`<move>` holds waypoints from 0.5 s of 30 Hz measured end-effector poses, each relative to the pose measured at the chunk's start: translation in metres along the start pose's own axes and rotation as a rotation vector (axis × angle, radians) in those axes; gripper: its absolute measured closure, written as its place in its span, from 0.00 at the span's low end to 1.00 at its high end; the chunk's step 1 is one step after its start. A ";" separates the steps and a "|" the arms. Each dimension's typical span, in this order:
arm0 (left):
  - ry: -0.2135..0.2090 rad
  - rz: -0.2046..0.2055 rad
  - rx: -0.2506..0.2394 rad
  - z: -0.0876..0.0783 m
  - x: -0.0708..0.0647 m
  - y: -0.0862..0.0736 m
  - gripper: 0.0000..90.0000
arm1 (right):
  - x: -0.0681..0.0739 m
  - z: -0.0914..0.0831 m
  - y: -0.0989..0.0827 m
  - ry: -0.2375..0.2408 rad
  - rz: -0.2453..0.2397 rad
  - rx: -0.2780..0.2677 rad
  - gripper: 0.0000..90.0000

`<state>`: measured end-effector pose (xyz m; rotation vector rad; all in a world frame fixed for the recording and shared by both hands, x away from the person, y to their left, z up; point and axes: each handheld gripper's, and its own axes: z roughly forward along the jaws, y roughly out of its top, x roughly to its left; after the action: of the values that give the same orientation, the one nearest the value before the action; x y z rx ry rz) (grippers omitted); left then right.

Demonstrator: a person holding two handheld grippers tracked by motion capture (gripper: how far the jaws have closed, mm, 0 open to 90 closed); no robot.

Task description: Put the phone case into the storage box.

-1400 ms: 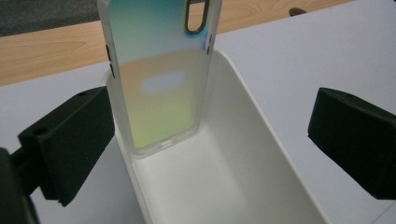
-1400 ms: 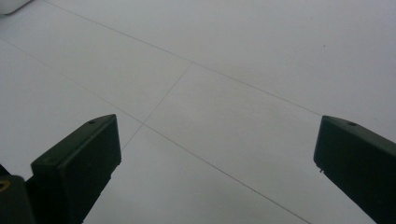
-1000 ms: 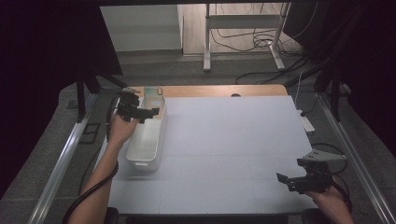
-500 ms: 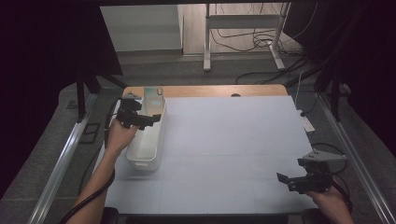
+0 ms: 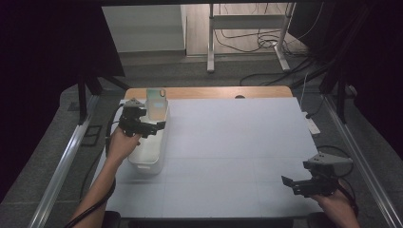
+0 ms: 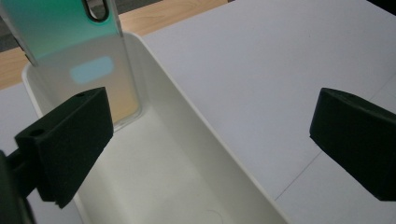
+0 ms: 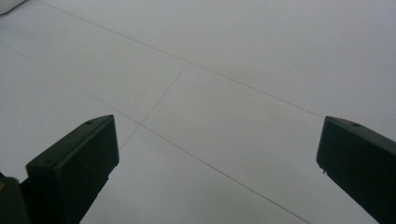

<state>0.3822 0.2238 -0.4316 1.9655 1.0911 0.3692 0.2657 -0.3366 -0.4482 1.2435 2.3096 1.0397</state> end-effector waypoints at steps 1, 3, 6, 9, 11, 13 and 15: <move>-0.004 0.001 -0.001 -0.001 -0.001 -0.001 0.00 | 0.000 0.000 0.000 0.000 0.000 0.000 0.00; -0.003 0.007 -0.003 -0.002 -0.003 -0.004 0.00 | 0.000 0.000 0.000 0.000 -0.002 0.001 0.00; -0.001 0.002 -0.018 -0.006 -0.007 -0.007 0.00 | 0.000 0.000 0.000 -0.001 -0.004 0.001 0.00; 0.003 0.010 -0.018 -0.009 -0.009 -0.011 0.00 | 0.000 0.000 0.000 -0.001 -0.005 0.002 0.00; 0.007 0.004 -0.017 -0.011 -0.011 -0.013 0.00 | 0.000 0.000 0.000 -0.002 -0.005 0.003 0.00; 0.009 0.008 -0.018 -0.013 -0.011 -0.015 0.00 | 0.000 0.000 0.000 -0.002 -0.006 0.004 0.00; 0.013 0.008 -0.021 -0.015 -0.012 -0.017 0.00 | 0.000 0.000 0.000 -0.002 -0.006 0.004 0.00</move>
<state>0.3565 0.2264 -0.4345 1.9521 1.0831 0.3967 0.2657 -0.3362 -0.4484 1.2380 2.3132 1.0321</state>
